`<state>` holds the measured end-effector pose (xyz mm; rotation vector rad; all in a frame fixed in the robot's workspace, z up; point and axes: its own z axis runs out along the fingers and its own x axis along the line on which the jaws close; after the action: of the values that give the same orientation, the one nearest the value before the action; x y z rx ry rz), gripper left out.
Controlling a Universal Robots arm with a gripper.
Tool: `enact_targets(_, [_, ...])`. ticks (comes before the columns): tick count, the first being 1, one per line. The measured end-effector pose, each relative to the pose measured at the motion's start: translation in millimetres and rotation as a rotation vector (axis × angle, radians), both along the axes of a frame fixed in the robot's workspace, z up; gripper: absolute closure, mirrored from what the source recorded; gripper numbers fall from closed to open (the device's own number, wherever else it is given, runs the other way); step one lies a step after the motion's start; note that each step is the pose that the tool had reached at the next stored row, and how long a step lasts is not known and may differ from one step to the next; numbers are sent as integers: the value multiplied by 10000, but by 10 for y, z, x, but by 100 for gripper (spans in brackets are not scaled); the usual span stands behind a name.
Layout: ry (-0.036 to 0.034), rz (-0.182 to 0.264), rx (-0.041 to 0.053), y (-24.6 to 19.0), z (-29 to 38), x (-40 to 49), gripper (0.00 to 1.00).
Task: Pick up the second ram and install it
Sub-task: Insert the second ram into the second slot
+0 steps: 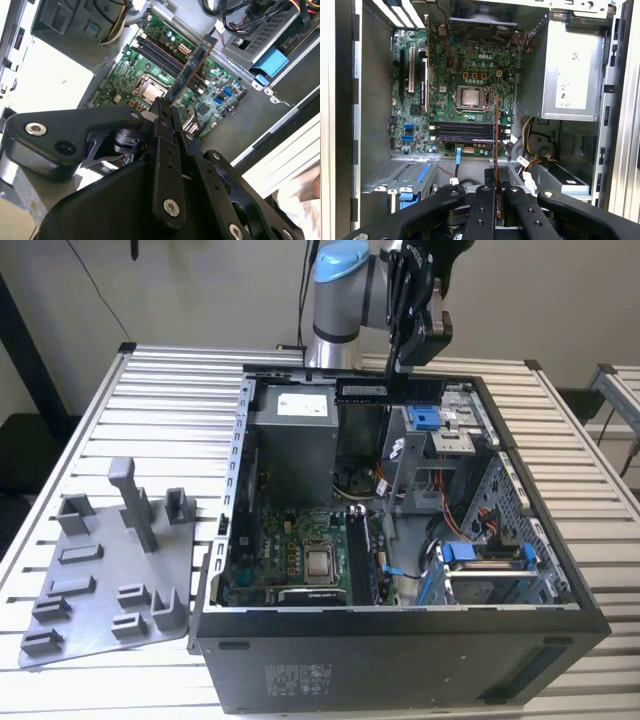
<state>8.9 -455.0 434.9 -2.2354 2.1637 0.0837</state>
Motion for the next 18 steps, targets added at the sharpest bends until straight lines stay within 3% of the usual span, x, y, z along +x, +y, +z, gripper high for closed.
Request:
enact_targets(12, [-1,-49,1,0,0,0,86])
enact_targets(18, [0,-744,0,0,-2,0,86])
